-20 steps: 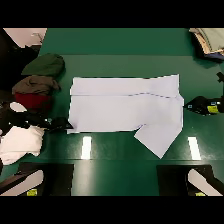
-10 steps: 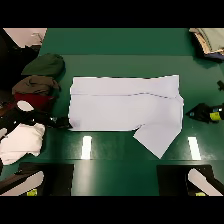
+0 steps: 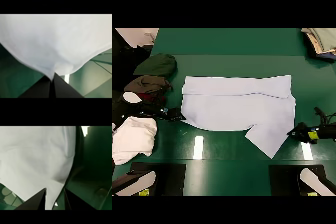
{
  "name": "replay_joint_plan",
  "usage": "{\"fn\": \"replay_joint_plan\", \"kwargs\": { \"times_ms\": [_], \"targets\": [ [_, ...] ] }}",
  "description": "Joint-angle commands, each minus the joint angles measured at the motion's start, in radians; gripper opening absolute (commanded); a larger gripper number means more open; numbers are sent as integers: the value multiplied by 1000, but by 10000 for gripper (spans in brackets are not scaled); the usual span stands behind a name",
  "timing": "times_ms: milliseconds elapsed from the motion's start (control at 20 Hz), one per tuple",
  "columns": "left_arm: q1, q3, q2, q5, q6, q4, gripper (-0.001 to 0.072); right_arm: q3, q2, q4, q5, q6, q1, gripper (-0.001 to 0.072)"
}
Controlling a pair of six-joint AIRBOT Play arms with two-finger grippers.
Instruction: Fold the shirts.
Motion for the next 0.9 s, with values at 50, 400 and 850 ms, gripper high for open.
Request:
{"fn": "replay_joint_plan", "kwargs": {
  "times_ms": [50,400,850],
  "targets": [
    [0,5,1,-16,1,-6,21,-46,0,-27,-47,37,74,259],
    [0,5,1,-38,1,-6,21,-44,0,-94,-103,72,211,16],
    [0,-76,284,-263,-56,107,20,151,286,-395,185,72,272,15]
  ]
}}
